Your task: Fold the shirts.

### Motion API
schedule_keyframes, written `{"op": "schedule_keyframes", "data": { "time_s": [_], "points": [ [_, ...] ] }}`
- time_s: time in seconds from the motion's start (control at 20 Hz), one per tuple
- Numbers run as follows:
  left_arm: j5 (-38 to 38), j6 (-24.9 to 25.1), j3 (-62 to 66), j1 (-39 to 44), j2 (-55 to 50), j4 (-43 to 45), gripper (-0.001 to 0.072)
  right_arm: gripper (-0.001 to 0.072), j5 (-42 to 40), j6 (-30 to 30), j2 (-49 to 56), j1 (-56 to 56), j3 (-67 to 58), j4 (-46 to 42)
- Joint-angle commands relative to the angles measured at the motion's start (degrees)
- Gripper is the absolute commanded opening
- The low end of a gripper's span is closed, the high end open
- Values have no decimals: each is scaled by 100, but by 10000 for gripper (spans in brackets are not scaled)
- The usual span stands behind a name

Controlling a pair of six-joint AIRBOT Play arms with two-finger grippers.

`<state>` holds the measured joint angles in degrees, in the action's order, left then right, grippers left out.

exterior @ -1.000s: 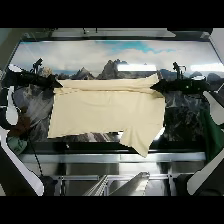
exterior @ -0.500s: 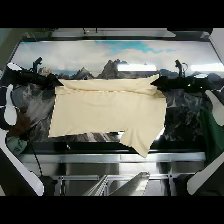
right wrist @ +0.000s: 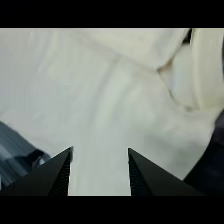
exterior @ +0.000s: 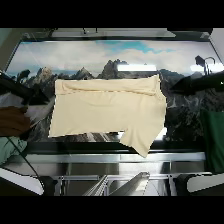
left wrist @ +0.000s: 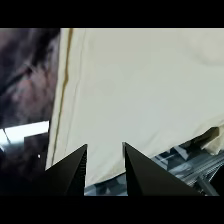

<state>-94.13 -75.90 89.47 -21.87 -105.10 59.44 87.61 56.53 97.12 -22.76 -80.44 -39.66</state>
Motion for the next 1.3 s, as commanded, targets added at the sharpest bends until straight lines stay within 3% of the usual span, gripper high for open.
{"op": "schedule_keyframes", "data": {
  "time_s": [0.0,0.2,0.4,0.65,0.7,0.75,0.9,1.15,1.2,1.25],
  "points": [
    [540,42,-2031,52,798,839,245,392,295,203,-778,-190,1499,-428],
    [1412,155,-3248,35,944,1008,245,391,-256,192,-1626,-442,3038,-398],
    [1862,260,-3222,7,944,997,245,391,-348,199,-2138,-546,3641,-411],
    [304,518,-2234,9,960,780,246,405,-616,275,-2317,-546,3696,-455],
    [116,514,-2048,7,960,815,246,535,-684,409,-2317,-546,3700,-608],
    [31,511,-1871,-13,960,848,246,615,-761,651,-2317,-546,3705,-922],
    [-26,380,-1508,-166,957,841,246,615,-1073,1099,-2317,-544,4022,-1329],
    [-35,380,-1364,-426,957,848,246,613,-2004,675,-2149,-164,5064,-15],
    [-35,365,-1364,-490,957,841,247,602,-2144,623,-2046,48,5195,205],
    [-28,337,-1379,-557,957,841,247,547,-2234,623,-1928,293,5265,343]
  ]
}}
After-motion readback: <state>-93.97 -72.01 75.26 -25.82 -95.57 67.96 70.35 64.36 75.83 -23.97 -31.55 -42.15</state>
